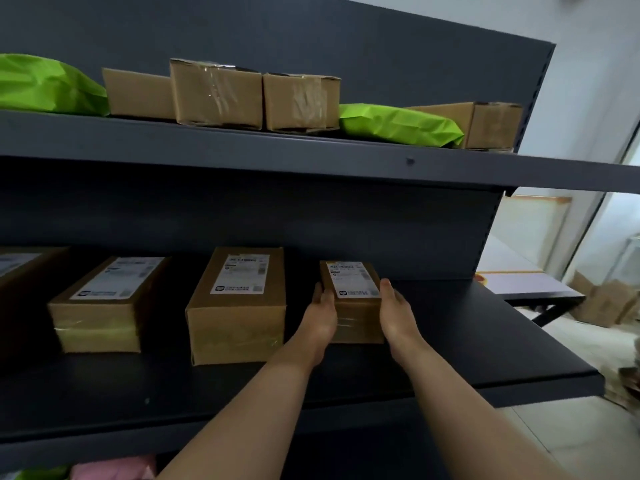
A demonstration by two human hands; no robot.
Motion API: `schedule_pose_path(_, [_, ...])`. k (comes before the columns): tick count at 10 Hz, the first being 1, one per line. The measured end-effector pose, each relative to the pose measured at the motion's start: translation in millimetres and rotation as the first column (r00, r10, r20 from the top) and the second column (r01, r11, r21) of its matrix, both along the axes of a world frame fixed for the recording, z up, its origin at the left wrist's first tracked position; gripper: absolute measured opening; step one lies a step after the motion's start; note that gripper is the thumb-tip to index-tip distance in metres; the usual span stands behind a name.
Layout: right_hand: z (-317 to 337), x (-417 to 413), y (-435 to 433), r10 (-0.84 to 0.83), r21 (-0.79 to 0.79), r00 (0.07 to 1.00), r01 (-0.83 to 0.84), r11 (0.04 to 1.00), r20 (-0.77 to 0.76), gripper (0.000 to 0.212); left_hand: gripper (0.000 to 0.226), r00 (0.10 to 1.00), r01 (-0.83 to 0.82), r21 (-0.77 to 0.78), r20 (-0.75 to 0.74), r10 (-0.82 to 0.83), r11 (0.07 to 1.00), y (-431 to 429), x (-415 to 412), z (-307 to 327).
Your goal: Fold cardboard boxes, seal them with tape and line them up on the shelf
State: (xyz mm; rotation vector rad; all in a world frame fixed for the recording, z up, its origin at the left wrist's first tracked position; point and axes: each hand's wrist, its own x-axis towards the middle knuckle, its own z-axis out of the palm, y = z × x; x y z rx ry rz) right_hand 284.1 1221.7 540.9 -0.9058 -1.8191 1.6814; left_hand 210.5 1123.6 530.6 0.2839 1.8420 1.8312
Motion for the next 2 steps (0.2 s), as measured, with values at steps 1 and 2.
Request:
schedule_pose_path(1, [-4.8, -1.8, 5.3, 0.007, 0.04, 1.0, -0.008, 0.999, 0.026, 0.045, 0.055, 0.999, -0.026, -0.056, -0.043, 0.024, 0.998, -0.9, 1.2, -2.2])
schedule_pose_path(2, [-0.6, 5.1, 0.8, -0.044, 0.13, 0.998, 0.04, 0.991, 0.035, 0.05, 0.06, 0.997, -0.045, -0.101, -0.074, 0.037, 0.994, -6.6, 3.3, -4.9])
